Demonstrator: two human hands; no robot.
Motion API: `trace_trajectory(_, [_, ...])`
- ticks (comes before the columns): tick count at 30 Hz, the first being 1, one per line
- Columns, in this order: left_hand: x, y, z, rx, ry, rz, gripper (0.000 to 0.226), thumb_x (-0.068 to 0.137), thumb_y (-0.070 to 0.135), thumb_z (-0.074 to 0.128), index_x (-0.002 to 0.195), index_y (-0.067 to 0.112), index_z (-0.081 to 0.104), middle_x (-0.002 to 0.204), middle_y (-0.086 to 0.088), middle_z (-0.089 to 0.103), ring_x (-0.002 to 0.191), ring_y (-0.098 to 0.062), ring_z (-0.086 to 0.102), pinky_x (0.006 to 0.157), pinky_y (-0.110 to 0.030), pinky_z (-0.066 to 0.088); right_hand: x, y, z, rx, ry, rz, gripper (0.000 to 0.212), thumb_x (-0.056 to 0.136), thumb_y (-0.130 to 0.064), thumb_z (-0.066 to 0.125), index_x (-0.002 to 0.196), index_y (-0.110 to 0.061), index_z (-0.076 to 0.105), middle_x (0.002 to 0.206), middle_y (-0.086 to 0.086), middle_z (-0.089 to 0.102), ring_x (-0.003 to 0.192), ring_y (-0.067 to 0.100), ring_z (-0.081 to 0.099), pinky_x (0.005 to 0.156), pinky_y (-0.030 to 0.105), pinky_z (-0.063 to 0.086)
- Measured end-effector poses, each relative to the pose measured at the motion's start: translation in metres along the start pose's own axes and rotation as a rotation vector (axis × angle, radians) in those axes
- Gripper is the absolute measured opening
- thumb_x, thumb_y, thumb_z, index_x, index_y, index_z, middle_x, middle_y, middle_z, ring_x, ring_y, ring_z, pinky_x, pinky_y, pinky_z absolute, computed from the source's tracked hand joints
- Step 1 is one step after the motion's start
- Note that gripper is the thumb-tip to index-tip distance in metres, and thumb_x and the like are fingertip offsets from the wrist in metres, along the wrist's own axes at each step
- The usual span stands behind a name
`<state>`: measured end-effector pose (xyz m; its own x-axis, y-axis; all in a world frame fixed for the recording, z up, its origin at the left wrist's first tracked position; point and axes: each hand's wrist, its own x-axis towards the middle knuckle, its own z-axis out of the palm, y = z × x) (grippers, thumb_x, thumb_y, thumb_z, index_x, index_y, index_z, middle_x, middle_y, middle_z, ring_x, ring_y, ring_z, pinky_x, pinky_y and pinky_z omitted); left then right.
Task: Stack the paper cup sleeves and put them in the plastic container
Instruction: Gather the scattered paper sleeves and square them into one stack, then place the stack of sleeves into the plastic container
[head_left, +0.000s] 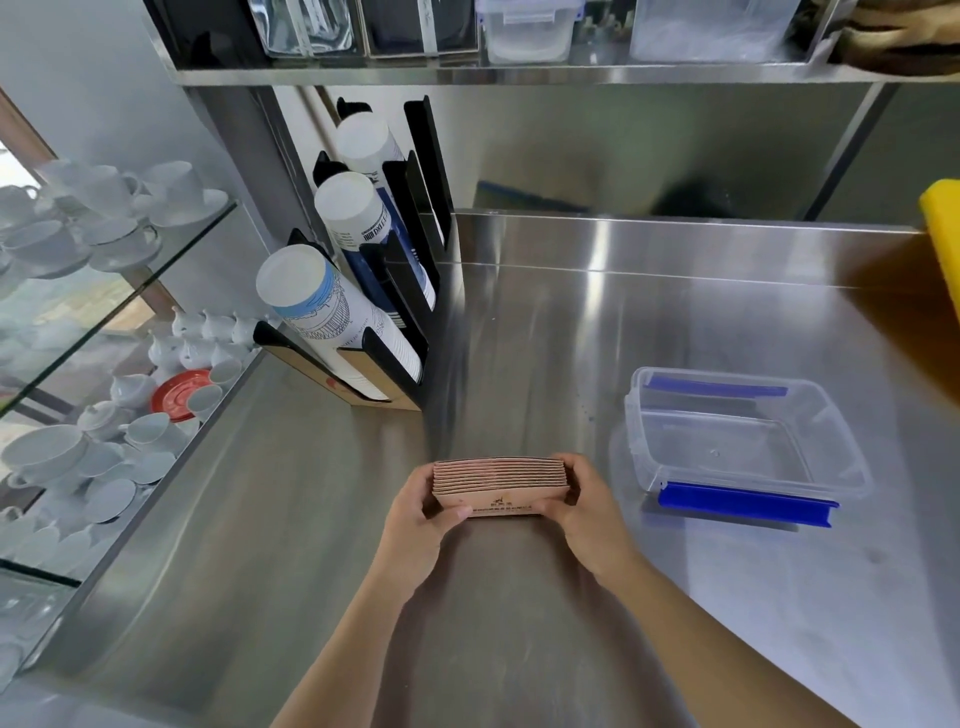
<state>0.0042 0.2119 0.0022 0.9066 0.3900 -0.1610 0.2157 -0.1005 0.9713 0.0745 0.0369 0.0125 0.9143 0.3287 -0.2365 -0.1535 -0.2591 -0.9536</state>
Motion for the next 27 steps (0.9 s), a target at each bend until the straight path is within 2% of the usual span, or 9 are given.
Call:
trace_trajectory(4, [0.002,-0.002,-0.004,-0.034,0.007,0.011,0.051,0.07,-0.013,0.068,0.094,0.031,0.058,0.097,0.004,0.068,0.096,-0.019,0.064,0.09,-0.029,0.049,-0.001,-0.001,-0.006,-0.005,-0.021,-0.031,0.046,0.076,0.001,0.067,0.093,-0.039,0.051,0.099,-0.013,0.064,0.1,0.007,0.06,0.093,0.025,0.047])
trace_trajectory(7, [0.003,-0.006,-0.003,0.054,-0.042,-0.027,0.047,0.07,-0.006,0.072,0.093,0.032,0.056,0.097,0.005,0.067,0.098,-0.02,0.064,0.09,-0.031,0.051,-0.003,0.006,-0.007,-0.075,-0.031,0.004,0.042,0.077,-0.002,0.067,0.099,-0.033,0.05,0.098,-0.013,0.063,0.096,0.004,0.06,0.094,0.027,0.048])
trace_trajectory(10, [0.005,-0.005,-0.006,0.064,-0.073,-0.034,0.048,0.071,-0.007,0.072,0.093,0.033,0.055,0.096,0.007,0.067,0.098,-0.021,0.064,0.088,-0.029,0.052,-0.006,0.007,-0.009,-0.083,-0.046,0.012,0.04,0.078,-0.003,0.067,0.106,-0.026,0.049,0.098,-0.013,0.061,0.09,-0.003,0.058,0.089,0.02,0.048])
trace_trajectory(14, [0.006,-0.005,-0.017,0.096,-0.135,-0.02,0.046,0.073,-0.008,0.069,0.097,0.029,0.057,0.099,0.005,0.068,0.102,-0.022,0.064,0.089,-0.026,0.053,-0.007,0.004,-0.011,-0.117,-0.082,0.006,0.04,0.08,-0.004,0.066,0.106,-0.027,0.047,0.096,-0.017,0.059,0.088,-0.005,0.057,0.073,0.006,0.045])
trace_trajectory(17, [0.006,-0.006,-0.02,0.08,-0.148,-0.028,0.043,0.073,-0.006,0.07,0.097,0.027,0.059,0.1,0.007,0.069,0.102,-0.02,0.065,0.085,-0.018,0.054,-0.007,0.003,-0.014,-0.127,-0.095,0.01,0.042,0.079,-0.003,0.066,0.108,-0.026,0.047,0.099,-0.014,0.059,0.09,-0.002,0.058,0.085,0.012,0.045])
trace_trajectory(19, [0.006,-0.007,-0.019,0.066,-0.145,-0.035,0.043,0.073,-0.006,0.07,0.095,0.03,0.059,0.101,0.006,0.069,0.104,-0.022,0.065,0.091,-0.027,0.053,-0.009,0.002,-0.017,-0.134,-0.103,0.011,0.041,0.08,-0.001,0.065,0.108,-0.026,0.047,0.096,-0.019,0.058,0.086,-0.008,0.057,0.088,0.013,0.046])
trace_trajectory(21, [0.006,-0.006,-0.019,0.068,-0.146,-0.037,0.044,0.073,-0.006,0.07,0.095,0.03,0.059,0.104,0.002,0.069,0.105,-0.022,0.064,0.095,-0.034,0.052,-0.01,0.001,-0.02,-0.102,-0.109,0.007,0.04,0.081,0.004,0.062,0.106,-0.023,0.048,0.093,-0.021,0.057,0.084,-0.008,0.057,0.079,0.004,0.048])
trace_trajectory(24, [0.005,-0.006,-0.022,0.091,-0.151,-0.021,0.047,0.073,-0.007,0.07,0.097,0.031,0.059,0.106,0.001,0.07,0.104,-0.019,0.065,0.095,-0.033,0.051,-0.01,0.004,-0.024,-0.074,-0.099,0.005,0.039,0.079,0.005,0.064,0.106,-0.02,0.052,0.096,-0.014,0.062,0.088,-0.003,0.06,0.073,0.0,0.048])
trace_trajectory(27, [0.005,-0.006,-0.024,0.095,-0.15,-0.018,0.048,0.072,-0.007,0.07,0.098,0.032,0.061,0.104,0.005,0.071,0.103,-0.017,0.066,0.094,-0.029,0.052,-0.012,0.003,-0.024,-0.065,-0.087,0.008,0.037,0.078,0.002,0.066,0.103,-0.022,0.054,0.093,-0.018,0.062,0.085,-0.007,0.059,0.073,0.002,0.049])
